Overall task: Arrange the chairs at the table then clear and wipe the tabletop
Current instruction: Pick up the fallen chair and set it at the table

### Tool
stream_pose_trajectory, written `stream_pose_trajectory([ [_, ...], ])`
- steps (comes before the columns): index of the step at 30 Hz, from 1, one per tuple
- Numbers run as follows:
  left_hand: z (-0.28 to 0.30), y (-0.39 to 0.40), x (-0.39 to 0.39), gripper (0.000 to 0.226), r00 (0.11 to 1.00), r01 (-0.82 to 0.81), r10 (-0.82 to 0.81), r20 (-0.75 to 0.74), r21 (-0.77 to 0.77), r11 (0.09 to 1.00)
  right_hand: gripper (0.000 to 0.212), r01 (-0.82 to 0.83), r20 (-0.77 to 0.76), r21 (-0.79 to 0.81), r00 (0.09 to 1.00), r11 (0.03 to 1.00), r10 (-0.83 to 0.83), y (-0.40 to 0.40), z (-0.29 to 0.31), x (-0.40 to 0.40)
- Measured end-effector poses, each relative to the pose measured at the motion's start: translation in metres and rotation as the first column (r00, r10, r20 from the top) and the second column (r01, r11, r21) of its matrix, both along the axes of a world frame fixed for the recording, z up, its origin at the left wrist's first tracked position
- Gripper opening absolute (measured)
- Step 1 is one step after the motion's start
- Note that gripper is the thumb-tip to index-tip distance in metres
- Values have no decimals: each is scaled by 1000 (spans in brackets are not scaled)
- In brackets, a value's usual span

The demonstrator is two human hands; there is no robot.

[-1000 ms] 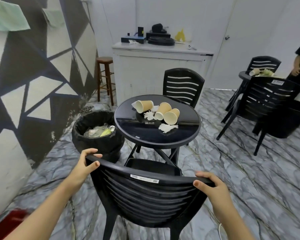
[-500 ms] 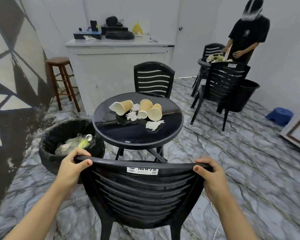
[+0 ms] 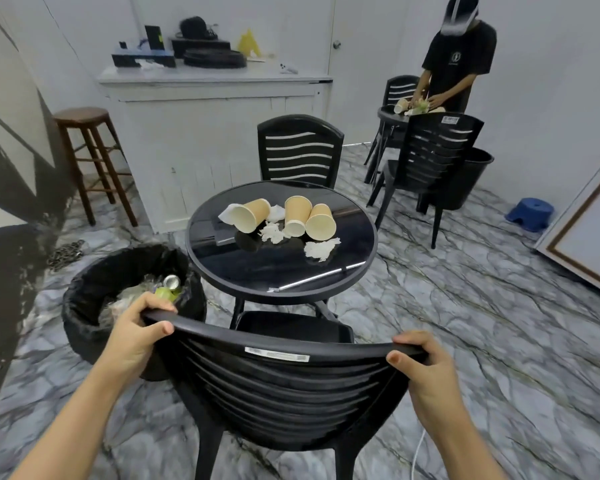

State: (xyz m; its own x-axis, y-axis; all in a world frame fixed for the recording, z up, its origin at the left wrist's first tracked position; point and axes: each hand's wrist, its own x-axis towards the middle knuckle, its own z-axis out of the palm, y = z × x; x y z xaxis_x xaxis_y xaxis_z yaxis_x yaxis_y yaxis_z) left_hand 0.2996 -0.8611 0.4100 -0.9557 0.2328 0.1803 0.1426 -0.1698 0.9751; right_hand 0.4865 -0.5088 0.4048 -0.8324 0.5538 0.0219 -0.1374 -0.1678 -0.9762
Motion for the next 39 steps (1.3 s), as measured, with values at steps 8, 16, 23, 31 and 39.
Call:
stream_pose_trajectory([
  [8,-9,-32,11,82,997,-63,65,52,-33,997,28,-93,-27,59,995,994,95,-12,2,-17],
  [16,-39,2,52,33,996,-83,80,-35,-131,988,44,-112,-13,1,994,994,112,32,-18,14],
  [23,-30,-16,11,63,999,30,-32,-15,-154,988,18,-44,23,-21,999,999,44,-10,-39,43],
  [31,-43,-56,11,78,988,122,-99,119,-213,969,22,-151,80,12,985,988,150,-25,-39,20],
  [39,-35,-47,19,83,977,134,-100,186,-177,975,27,-201,179,20,964,979,195,-17,-37,25],
])
